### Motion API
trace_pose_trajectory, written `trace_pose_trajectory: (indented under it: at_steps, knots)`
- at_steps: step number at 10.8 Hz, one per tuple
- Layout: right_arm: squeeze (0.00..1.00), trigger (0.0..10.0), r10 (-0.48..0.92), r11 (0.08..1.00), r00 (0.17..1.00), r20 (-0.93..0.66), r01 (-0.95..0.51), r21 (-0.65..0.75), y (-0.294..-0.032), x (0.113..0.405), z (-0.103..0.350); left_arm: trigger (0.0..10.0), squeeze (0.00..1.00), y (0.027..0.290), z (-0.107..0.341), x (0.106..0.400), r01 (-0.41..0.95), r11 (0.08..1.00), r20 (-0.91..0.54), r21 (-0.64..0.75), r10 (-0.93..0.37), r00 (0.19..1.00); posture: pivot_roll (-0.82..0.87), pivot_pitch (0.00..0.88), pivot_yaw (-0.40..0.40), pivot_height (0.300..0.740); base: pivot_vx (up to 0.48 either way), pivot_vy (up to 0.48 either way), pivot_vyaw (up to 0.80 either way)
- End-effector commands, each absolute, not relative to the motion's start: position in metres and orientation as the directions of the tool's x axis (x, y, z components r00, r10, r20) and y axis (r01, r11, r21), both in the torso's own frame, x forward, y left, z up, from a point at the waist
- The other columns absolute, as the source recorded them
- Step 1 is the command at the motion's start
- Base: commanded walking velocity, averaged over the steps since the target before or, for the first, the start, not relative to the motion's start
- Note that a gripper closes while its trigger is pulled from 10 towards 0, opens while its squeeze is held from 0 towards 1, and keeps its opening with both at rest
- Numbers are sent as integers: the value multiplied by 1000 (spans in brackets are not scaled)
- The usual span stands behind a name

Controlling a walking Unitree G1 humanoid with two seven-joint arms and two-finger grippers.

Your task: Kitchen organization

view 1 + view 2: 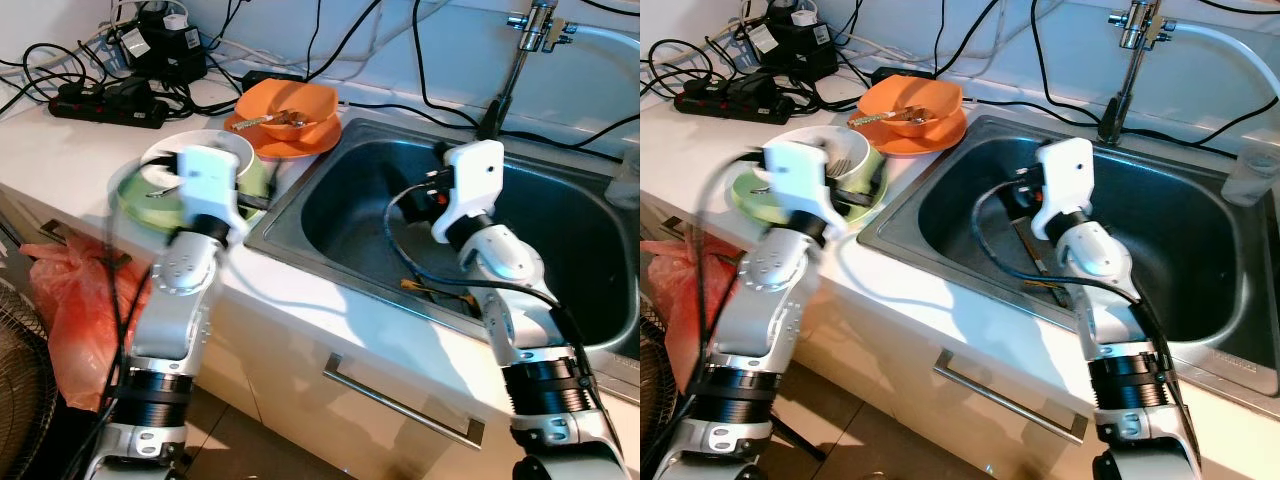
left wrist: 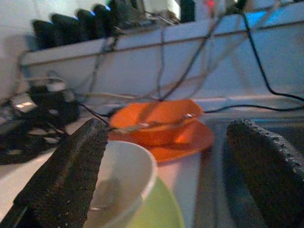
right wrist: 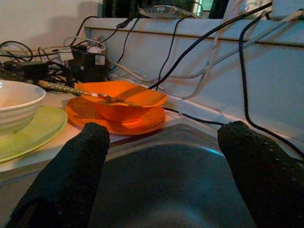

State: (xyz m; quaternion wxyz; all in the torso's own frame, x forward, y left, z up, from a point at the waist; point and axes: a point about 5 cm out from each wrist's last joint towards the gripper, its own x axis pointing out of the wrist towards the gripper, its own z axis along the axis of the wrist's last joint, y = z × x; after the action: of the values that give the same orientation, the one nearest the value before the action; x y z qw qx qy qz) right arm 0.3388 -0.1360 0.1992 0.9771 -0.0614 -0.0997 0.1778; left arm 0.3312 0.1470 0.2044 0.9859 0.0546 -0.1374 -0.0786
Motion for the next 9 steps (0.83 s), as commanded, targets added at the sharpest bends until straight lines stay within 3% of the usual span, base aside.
trace_pose_trajectory:
  at_steps: [1, 4, 9]
  knots:
    - [0, 10000, 373, 925, 913, 168, -350, -150, -134, 336, 198, 10000, 1000, 156, 207, 331, 85, 988, 296, 129, -120, 948, 1, 0, 28, 740, 0, 0, 0]
    - [0, 10000, 367, 927, 918, 148, -347, -143, -134, 337, 194, 10000, 1000, 165, 217, 322, -16, 989, 414, 149, -48, 909, 9, 0, 25, 740, 0, 0, 0]
    - [0, 10000, 368, 925, 920, 135, -348, -151, -136, 338, 192, 10000, 1000, 172, 207, 306, -96, 974, 407, 205, 4, 913, 17, 0, 3, 740, 0, 0, 0]
